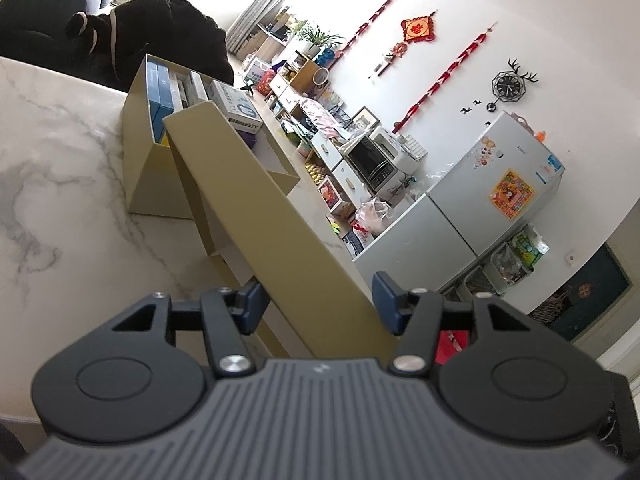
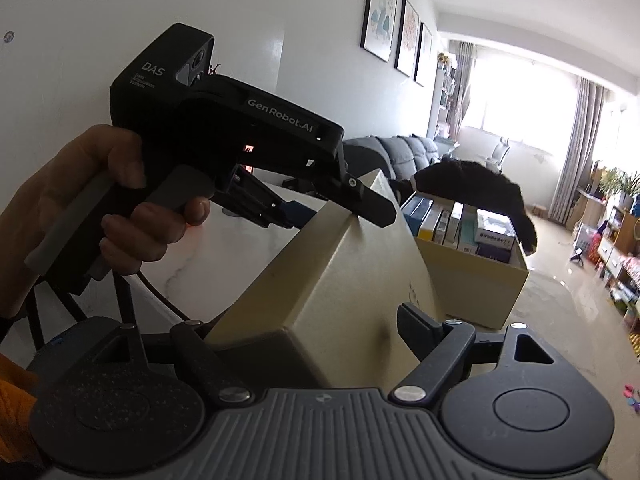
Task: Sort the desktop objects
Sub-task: 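Carry the lid over the tan box with both grippers and lower it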
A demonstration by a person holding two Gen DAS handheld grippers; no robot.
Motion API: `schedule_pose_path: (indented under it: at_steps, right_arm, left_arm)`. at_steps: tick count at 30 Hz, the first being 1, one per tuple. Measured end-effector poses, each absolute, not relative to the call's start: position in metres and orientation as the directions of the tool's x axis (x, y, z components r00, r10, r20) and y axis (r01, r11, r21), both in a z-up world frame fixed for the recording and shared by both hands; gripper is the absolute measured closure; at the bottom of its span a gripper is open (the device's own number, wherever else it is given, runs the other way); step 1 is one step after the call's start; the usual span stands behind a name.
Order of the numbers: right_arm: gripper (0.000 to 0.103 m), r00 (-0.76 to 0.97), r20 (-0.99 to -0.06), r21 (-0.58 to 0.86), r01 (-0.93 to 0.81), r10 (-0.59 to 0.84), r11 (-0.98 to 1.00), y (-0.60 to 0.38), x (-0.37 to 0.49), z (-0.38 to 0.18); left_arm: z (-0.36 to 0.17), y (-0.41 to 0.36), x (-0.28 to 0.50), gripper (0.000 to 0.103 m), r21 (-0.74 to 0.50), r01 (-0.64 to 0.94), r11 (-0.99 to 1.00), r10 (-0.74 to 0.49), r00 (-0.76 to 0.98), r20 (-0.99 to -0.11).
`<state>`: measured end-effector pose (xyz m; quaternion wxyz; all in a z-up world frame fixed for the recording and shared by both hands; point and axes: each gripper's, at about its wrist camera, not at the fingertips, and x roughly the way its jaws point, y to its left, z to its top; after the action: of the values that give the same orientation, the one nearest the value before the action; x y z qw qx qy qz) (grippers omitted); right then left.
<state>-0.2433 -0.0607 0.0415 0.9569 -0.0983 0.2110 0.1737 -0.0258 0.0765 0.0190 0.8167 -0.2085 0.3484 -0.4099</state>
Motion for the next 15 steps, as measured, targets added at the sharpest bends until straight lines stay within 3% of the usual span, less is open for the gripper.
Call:
schedule_pose_path:
  at_steps: [4, 7, 11, 15]
  right_arm:
    - [0.016, 0.840, -0.438, -0.099, -0.400, 0.321, 0.911, -0.055, -0.236, 0.039]
    - [0.003, 0.807, -0.396, -0.019, -0.485, 0.439, 0.874, -0.059, -0.239, 0.046]
    - [0.003, 0.794, -0.374, 0.019, -0.510, 0.479, 0.860, -0.065, -0.241, 0.055]
    - [0.002, 0.812, -0.405, 0.061, -0.435, 0.420, 0.899, -0.090, -0.227, 0.048]
  left_arm:
    - [0.015, 0.083, -0.023, 0.051, -0.618, 0.496, 0.610, -0.790, 0.440, -0.427]
    - [0.007, 0.090, -0.018, 0.052, -0.621, 0.466, 0.630, -0.772, 0.456, -0.442]
    - [-0.004, 0.101, -0.015, 0.052, -0.623, 0.442, 0.646, -0.758, 0.467, -0.455]
    - [-0.025, 0.115, -0.009, 0.052, -0.619, 0.391, 0.682, -0.725, 0.475, -0.499]
